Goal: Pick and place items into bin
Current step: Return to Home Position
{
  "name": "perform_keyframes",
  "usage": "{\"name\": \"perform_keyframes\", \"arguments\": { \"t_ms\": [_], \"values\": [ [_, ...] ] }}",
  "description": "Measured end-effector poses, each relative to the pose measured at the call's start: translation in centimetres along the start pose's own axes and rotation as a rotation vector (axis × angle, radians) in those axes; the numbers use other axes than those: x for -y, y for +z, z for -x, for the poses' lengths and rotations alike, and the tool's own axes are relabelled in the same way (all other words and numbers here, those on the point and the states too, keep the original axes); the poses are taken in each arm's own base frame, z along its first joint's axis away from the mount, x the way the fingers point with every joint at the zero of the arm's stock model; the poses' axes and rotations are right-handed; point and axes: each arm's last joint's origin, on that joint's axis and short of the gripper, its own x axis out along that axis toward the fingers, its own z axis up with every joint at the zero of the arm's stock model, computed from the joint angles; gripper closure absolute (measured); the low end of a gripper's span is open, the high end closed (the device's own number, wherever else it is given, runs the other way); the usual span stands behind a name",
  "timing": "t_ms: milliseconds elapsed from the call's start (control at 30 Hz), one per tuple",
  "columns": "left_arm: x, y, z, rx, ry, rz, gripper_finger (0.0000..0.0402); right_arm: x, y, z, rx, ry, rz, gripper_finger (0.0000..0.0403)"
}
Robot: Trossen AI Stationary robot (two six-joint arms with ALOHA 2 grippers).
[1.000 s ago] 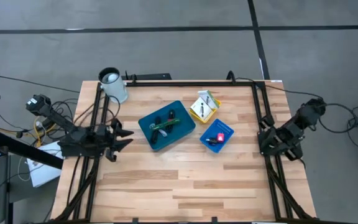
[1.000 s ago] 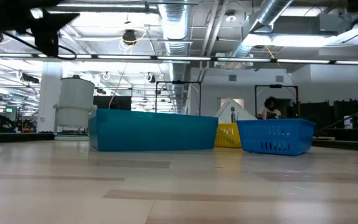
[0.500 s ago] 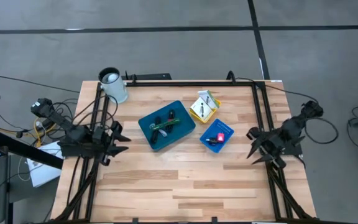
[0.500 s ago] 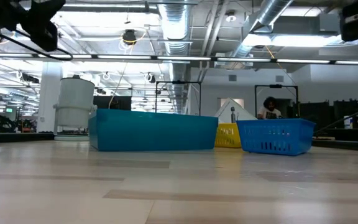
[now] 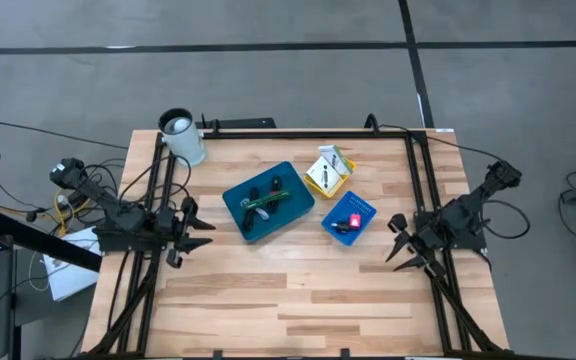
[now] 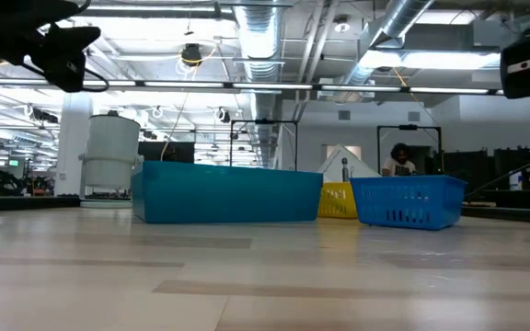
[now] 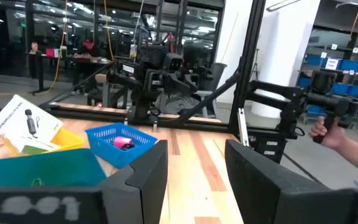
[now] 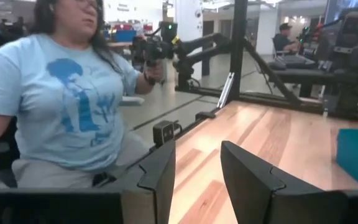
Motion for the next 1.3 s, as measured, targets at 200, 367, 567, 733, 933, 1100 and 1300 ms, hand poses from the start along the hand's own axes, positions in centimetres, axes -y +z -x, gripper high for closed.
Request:
{"name": "perform_keyframes", "arguments": {
  "t_ms": [200, 367, 567, 733, 933, 1100, 1300],
  "values": [
    [0.0, 0.1, 0.0, 0.007, 0.017, -0.020, 0.0253, 0.0, 0.0, 0.0, -0.004, 0.000, 0.001, 0.0278],
    [0.0, 0.1, 0.0, 0.006, 0.016, -0.005, 0.0253, 0.0, 0.0, 0.0, -0.004, 0.000, 0.001, 0.0278],
    [-0.1, -0.1, 0.0, -0.011, 0.017, 0.047, 0.0253, 0.0, -0.1, 0.0, -0.005, 0.000, 0.002, 0.0278],
    [-0.1, -0.9, 0.0, -0.082, 0.025, 0.008, 0.0253, 0.0, -0.1, 0.0, -0.005, 0.000, 0.002, 0.0278],
    [-0.4, -2.4, 0.3, -0.228, 0.039, -0.074, 0.0253, 0.0, -0.1, 0.0, -0.005, 0.000, 0.002, 0.0278],
    [-0.5, -3.0, 0.4, -0.293, 0.041, -0.108, 0.0254, 0.0, -0.1, 0.0, -0.006, 0.001, 0.002, 0.0278],
    [-0.5, -3.0, 0.4, -0.302, 0.042, -0.116, 0.0254, 0.0, -0.1, 0.0, -0.006, 0.001, 0.002, 0.0278]
  ]
}}
